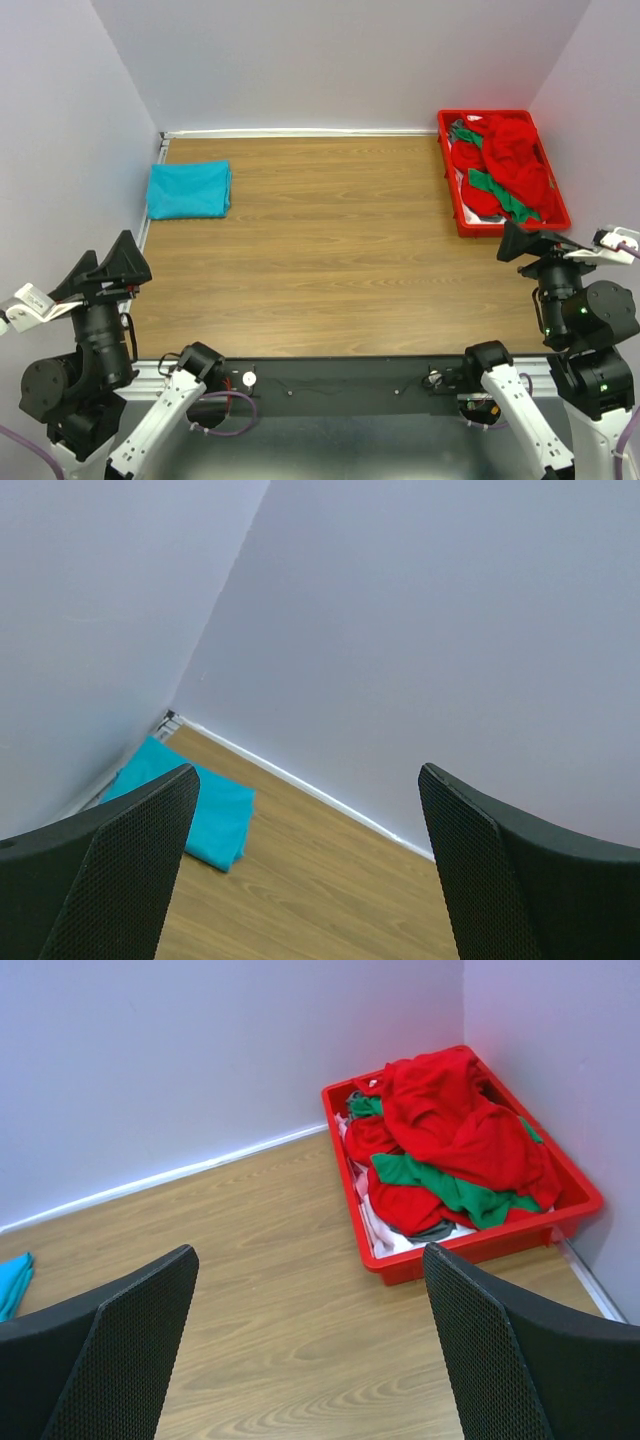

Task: Fold and stack the t-shirts
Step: Reset both grippers

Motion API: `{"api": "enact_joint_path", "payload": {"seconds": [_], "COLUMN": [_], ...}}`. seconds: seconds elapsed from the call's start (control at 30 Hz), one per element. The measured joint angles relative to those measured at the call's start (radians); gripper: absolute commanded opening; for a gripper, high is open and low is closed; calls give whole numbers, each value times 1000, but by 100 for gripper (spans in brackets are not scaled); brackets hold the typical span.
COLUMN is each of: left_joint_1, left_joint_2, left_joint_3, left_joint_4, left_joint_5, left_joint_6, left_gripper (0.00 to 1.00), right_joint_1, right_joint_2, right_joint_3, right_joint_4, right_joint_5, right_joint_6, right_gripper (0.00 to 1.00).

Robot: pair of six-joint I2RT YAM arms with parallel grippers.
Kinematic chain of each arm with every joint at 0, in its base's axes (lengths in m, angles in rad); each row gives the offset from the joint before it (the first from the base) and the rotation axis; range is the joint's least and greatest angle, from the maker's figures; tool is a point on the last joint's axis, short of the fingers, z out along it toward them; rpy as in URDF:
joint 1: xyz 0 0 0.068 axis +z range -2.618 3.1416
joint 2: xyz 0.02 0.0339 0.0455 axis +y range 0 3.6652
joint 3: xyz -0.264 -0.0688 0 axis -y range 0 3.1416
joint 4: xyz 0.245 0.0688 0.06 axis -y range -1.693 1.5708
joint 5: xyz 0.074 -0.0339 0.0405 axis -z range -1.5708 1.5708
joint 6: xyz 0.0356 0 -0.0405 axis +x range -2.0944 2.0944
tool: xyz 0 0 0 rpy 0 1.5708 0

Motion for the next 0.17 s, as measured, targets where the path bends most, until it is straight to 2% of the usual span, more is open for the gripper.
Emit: {"api": "enact_joint_path", "payload": {"seconds": [0.17], "left_joint_1": [0], "left_joint_2": [-5], "left_joint_3": [-26], "left_joint_4": [7], "left_joint_5": [-9], "left_joint_6": [-2], "left_gripper": [99], "right_joint_1": [0], "right_joint_2": [-2], "right_joint_3": [-5], "right_joint_4": [6], "right_joint_5": [2], "right_joint_6": [-10], "right_gripper": [100]}}
